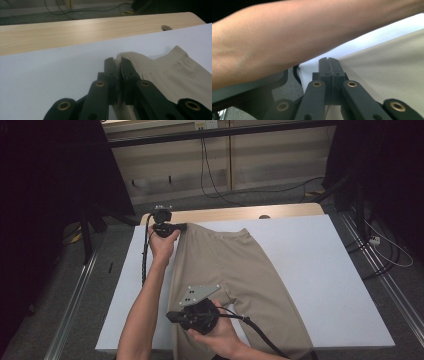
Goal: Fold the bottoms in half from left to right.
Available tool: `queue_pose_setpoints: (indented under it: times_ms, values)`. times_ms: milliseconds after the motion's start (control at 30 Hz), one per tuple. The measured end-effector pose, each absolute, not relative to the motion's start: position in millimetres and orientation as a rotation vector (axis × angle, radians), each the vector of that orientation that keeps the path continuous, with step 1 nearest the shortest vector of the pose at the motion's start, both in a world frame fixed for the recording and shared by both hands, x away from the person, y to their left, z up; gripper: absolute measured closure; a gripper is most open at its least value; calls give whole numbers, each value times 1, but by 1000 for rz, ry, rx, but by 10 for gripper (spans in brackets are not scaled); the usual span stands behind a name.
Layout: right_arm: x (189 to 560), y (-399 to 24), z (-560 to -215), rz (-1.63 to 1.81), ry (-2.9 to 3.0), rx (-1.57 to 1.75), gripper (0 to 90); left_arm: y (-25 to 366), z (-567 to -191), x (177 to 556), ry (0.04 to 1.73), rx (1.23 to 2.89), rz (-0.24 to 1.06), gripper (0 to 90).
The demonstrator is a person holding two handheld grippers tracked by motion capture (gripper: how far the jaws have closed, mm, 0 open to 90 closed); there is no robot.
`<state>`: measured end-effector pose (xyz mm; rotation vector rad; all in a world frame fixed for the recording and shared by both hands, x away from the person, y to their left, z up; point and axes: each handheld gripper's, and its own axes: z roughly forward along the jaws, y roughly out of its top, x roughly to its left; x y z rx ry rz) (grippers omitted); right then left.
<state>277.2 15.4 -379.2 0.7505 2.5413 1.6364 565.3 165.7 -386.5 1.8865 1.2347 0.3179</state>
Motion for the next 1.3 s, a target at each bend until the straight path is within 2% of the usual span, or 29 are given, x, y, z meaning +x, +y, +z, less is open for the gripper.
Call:
queue_pose_setpoints:
  times_ms: [467,967,1100,1300]
  values:
    - [276,21,-345,1727,2494,656,900,186,-357,561,1227,1879,318,853]
    - [275,34,-317,1811,2473,576,900,219,-320,552,1279,1857,419,853]
    - [270,32,-323,1807,2483,564,900,217,-324,549,1275,1896,445,853]
    - [271,18,-341,1786,2498,632,900,201,-344,554,1285,1888,397,851]
